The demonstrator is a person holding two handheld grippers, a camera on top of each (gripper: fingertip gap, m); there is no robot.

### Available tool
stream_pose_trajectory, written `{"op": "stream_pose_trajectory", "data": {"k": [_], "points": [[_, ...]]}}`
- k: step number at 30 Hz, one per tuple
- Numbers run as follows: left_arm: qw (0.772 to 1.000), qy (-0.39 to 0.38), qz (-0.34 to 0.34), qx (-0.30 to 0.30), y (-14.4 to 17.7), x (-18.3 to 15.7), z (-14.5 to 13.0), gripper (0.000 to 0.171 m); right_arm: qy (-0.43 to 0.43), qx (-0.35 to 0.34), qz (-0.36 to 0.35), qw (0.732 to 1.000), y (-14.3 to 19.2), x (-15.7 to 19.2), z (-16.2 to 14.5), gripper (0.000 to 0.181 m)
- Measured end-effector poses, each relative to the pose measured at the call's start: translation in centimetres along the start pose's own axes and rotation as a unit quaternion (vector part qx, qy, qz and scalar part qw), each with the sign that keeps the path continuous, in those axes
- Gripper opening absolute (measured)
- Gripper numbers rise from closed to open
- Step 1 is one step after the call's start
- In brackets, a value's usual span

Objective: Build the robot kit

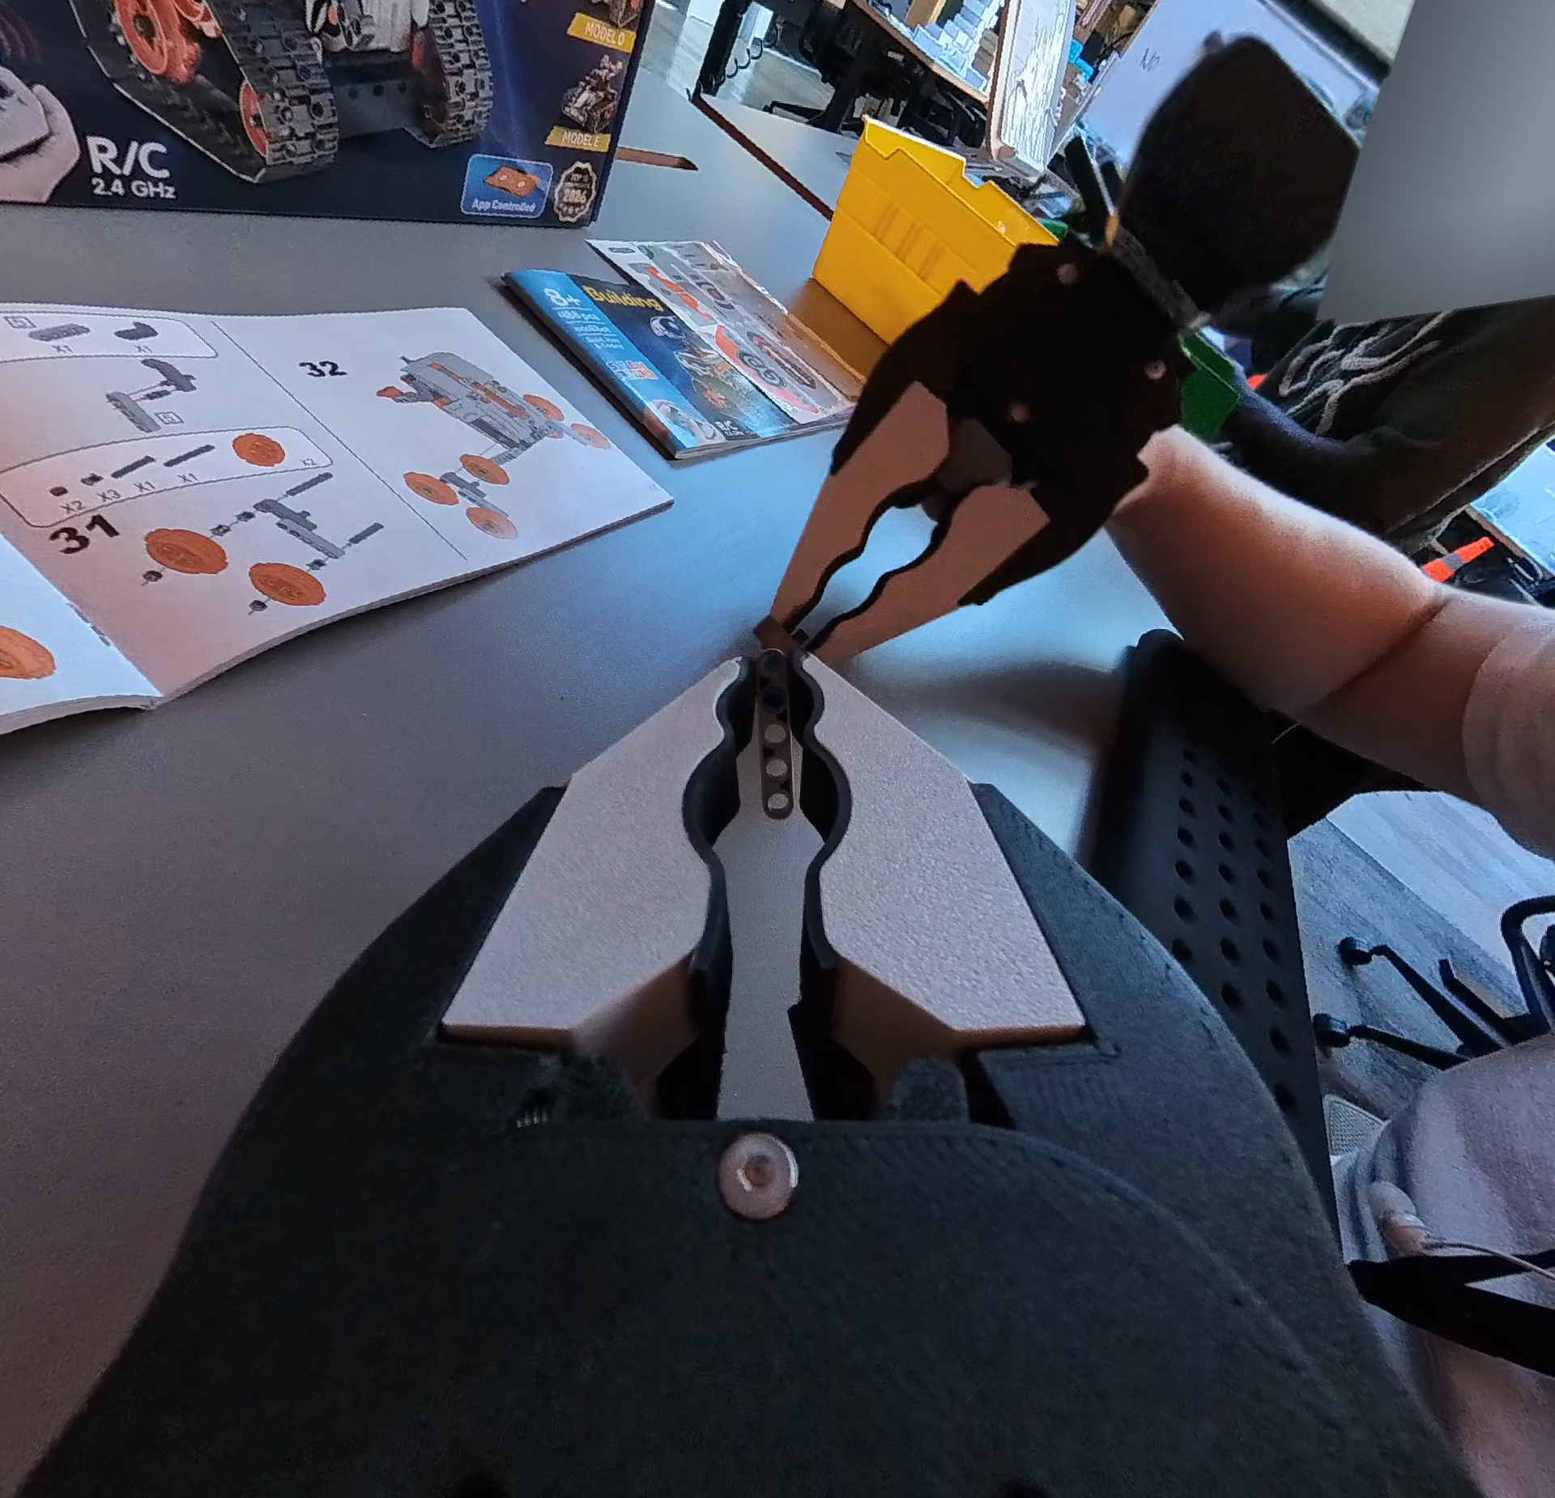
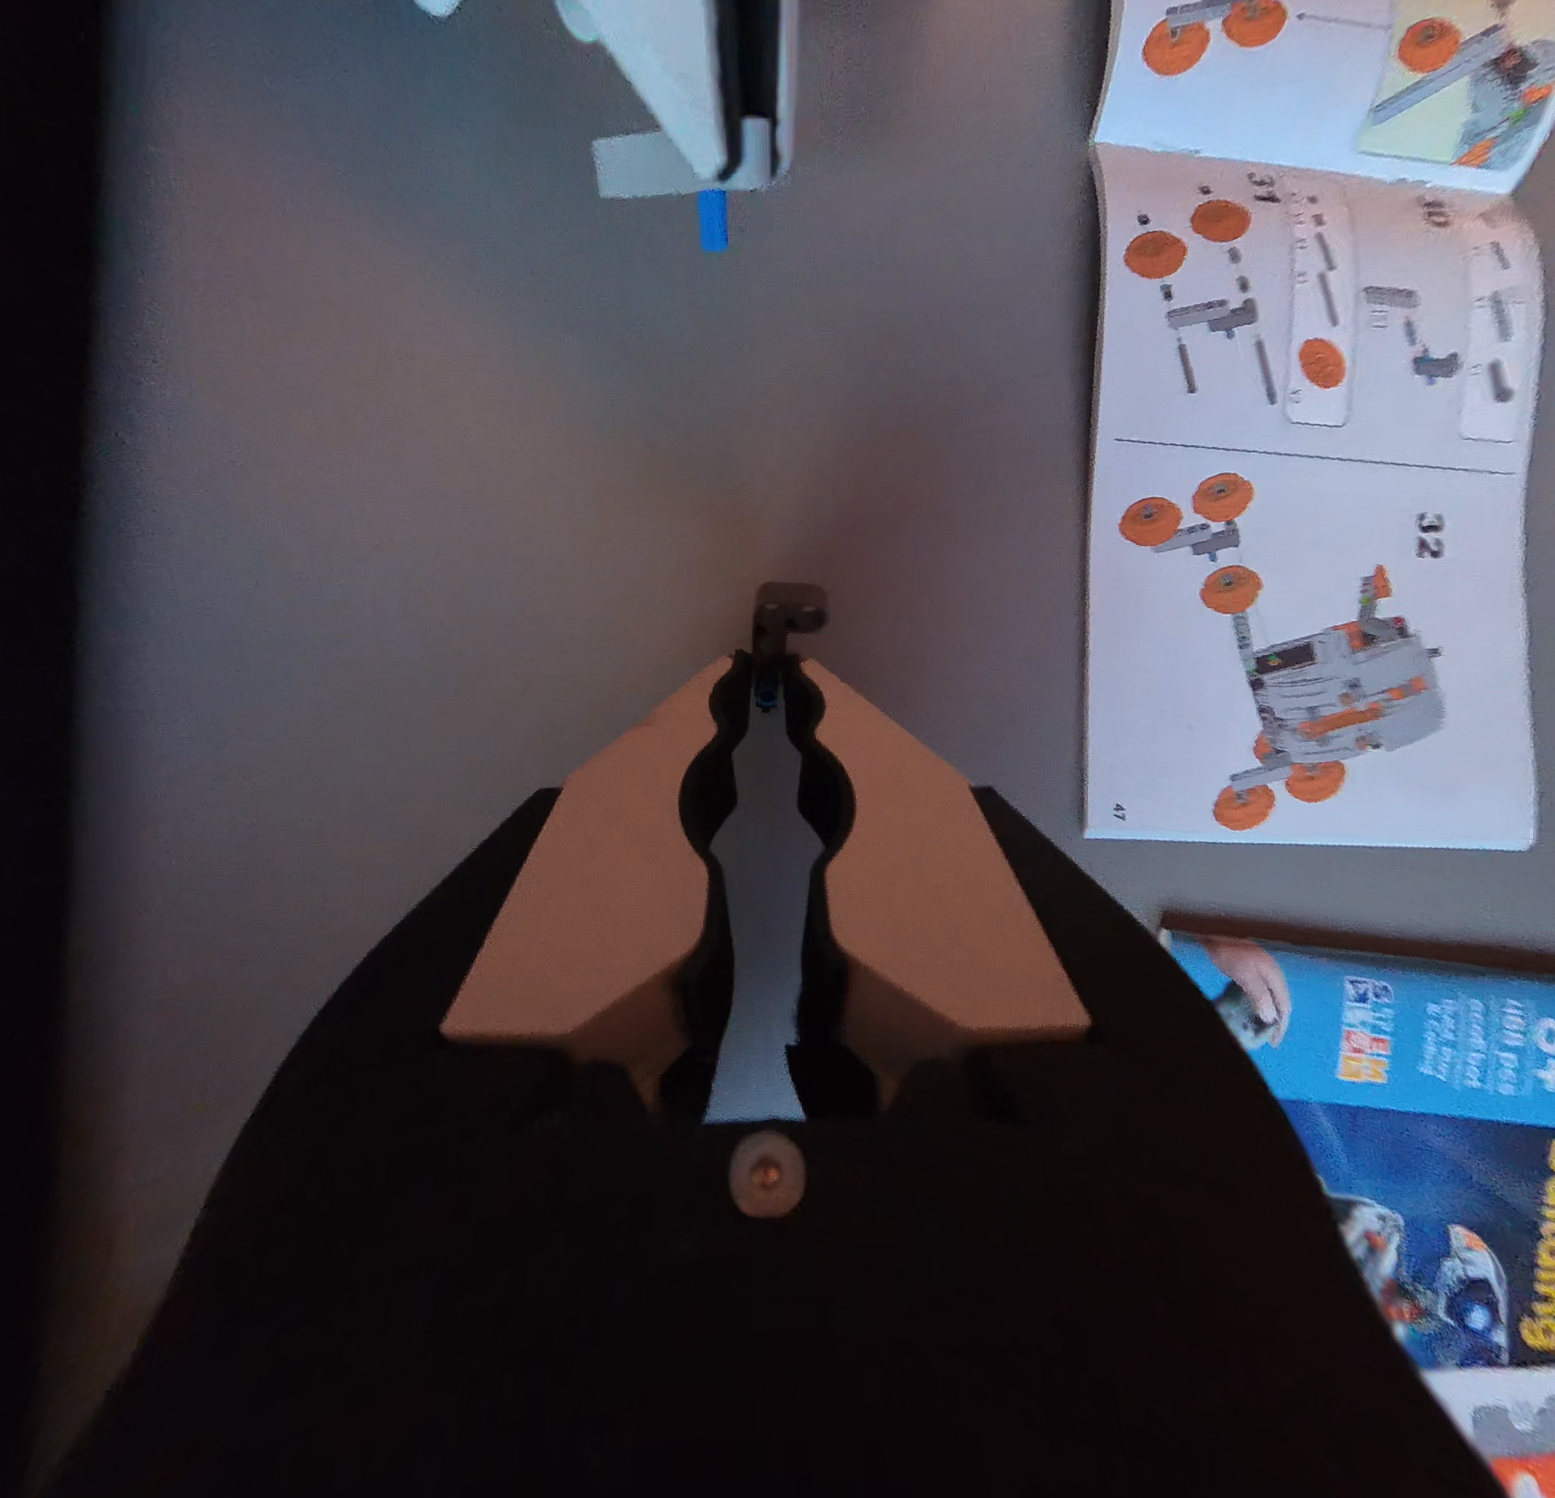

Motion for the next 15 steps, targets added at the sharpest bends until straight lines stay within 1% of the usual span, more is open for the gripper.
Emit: {"op": "stream_pose_trajectory", "data": {"k": [4, 6, 10, 12, 13, 15], "points": [[1.000, 0.002, -0.001, 0.000, 0.05, 0.03, -0.01, 0.005, 0.014, 0.001, 0.001, 1.000, -0.63, 0.01, -0.07, 0.008], [1.000, 0.005, -0.003, -0.001, 0.06, 0.05, 0.02, 0.005, 0.014, -0.024, 0.001, 1.000, -0.75, 0.24, 0.05, 0.008], [1.000, 0.007, -0.008, 0.005, -0.07, -0.10, -0.16, 0.005, -0.030, -0.064, 0.009, 0.997, -0.64, 0.36, -0.12, 0.008], [1.000, 0.006, -0.011, 0.007, -0.11, -0.21, -0.22, 0.005, -0.048, -0.062, 0.005, 0.997, -0.44, 0.14, -0.44, 0.010], [1.000, 0.006, -0.011, 0.008, -0.13, -0.23, -0.24, 0.005, -0.051, -0.061, 0.000, 0.997, -0.32, -0.02, -0.54, 0.015], [1.000, 0.007, -0.012, 0.009, -0.14, -0.24, -0.27, 0.005, -0.061, -0.065, 0.013, 0.996, -0.17, 0.20, -0.58, 0.012]]}}
Point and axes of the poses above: each gripper's, where its closed fingertips meet, y back along the fingers, z out of its top, x = y × z across the jaws, the point moved 3 cm from there along y, back along the fingers, and after that the axes turned 3 degrees about -x, right-handed, at the moved point
